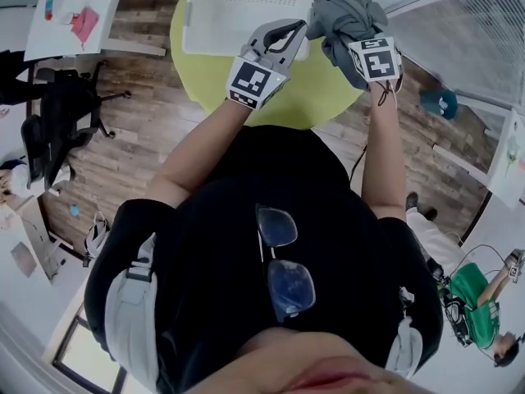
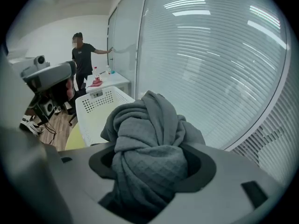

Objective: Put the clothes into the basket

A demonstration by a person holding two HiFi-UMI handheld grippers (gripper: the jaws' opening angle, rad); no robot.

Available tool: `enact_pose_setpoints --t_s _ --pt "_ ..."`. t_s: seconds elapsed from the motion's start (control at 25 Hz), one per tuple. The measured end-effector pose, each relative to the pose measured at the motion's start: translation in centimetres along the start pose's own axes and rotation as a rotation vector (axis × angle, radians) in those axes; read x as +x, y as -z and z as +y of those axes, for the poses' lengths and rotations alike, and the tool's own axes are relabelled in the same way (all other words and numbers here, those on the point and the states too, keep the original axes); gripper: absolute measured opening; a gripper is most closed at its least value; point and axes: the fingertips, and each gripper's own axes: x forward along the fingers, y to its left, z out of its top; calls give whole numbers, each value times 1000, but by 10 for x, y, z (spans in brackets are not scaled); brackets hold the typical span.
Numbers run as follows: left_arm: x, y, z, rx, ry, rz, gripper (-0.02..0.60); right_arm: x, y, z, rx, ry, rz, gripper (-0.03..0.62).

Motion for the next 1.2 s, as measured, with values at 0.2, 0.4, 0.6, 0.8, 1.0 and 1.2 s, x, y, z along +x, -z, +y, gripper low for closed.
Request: enact_pose_setpoints --t_s 0.2,0.4,0.6,0.8,1.0,1.2 --pt "-12 -15 23 12 -43 -20 8 -13 -53 24 -48 -44 -84 322" --pt "-31 -29 46 6 -102 -50 8 -8 -95 60 -127 -113 -134 322" --pt "-52 -30 69 34 -176 -42 8 5 -120 97 -221 -195 -152 322" --pt "-76 -23 96 22 -242 -43 8 24 -140 133 -330 -271 -156 322" --pt "-97 -11 121 6 -295 -29 8 45 -154 170 -421 -336 -150 322" --pt "-114 4 144 -11 -324 -8 8 67 -161 202 -470 -385 -132 322"
